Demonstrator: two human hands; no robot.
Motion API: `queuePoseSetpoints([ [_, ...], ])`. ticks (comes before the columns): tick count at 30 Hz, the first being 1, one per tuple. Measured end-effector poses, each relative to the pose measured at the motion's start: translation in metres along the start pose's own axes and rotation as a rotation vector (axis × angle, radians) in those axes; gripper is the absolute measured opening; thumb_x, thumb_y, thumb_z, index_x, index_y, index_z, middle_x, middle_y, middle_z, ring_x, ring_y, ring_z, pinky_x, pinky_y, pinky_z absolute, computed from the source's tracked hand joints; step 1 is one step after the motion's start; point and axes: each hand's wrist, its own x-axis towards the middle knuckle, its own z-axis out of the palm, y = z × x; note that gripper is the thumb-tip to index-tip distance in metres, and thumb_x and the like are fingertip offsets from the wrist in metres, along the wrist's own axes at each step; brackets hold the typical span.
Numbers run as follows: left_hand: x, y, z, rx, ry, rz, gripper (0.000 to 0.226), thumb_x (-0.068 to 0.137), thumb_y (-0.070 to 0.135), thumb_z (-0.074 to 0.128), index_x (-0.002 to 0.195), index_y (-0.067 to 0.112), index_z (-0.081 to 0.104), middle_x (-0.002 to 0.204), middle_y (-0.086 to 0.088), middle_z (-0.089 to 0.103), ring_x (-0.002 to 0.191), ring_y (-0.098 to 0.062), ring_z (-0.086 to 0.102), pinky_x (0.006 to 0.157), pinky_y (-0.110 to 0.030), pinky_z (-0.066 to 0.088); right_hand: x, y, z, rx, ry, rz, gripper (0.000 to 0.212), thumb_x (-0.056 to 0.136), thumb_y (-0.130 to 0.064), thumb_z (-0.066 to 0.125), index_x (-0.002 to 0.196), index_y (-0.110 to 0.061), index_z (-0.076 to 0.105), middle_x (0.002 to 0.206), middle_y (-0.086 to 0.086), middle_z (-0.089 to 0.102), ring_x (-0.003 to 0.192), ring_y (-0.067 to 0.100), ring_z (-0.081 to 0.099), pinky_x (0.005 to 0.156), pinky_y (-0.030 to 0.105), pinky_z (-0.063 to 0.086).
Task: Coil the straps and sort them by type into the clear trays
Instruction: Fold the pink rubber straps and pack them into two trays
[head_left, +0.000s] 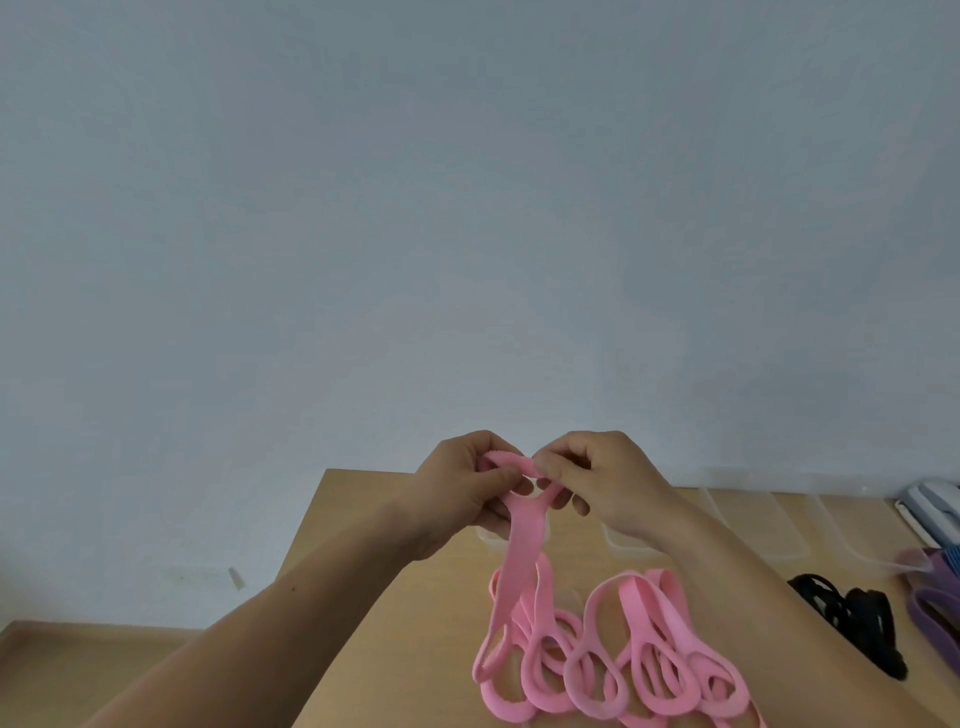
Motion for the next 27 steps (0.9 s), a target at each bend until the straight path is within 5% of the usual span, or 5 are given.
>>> queuePoseSetpoints([
  [11, -0.003, 0.007, -0.007, -0.273, -0.141, -0.282, 0.030, 0.090, 0.020, 0.063, 0.109, -0.003, 0.066, 0.091, -0.017, 0.068, 0.074, -0.030, 0.069, 0.071, -0.039, 0.060, 0.003, 0.003, 0.016, -0.165, 0.180, -0.206, 0.006, 0.088, -0.020, 0.072, 0.089, -0.027, 0.073, 0.074, -0.014, 0.068, 0.069, 0.002, 0.065, 0.065, 0.015, 0.052],
  [16, 0.001, 0.006, -0.011, -0.326, -0.105, -0.307, 0.040, 0.088, 0.013, 0.063, 0.121, -0.010, 0.062, 0.106, -0.022, 0.067, 0.092, -0.033, 0.068, 0.092, -0.045, 0.057, 0.003, 0.004, 0.020, -0.248, 0.205, -0.387, 0.008, 0.087, -0.013, 0.073, 0.091, -0.020, 0.073, 0.083, -0.016, 0.066, 0.078, 0.002, 0.063, 0.067, 0.010, 0.047],
  [27, 0.000, 0.002, -0.012, -0.303, -0.038, -0.191, 0.021, 0.091, 0.000, 0.060, 0.107, -0.014, 0.065, 0.096, -0.023, 0.072, 0.081, -0.027, 0.072, 0.072, -0.033, 0.060, 0.003, 0.014, 0.024, -0.139, 0.160, -0.373, 0.009, 0.086, -0.015, 0.074, 0.090, -0.023, 0.075, 0.081, -0.013, 0.067, 0.078, 0.008, 0.065, 0.071, 0.024, 0.054],
])
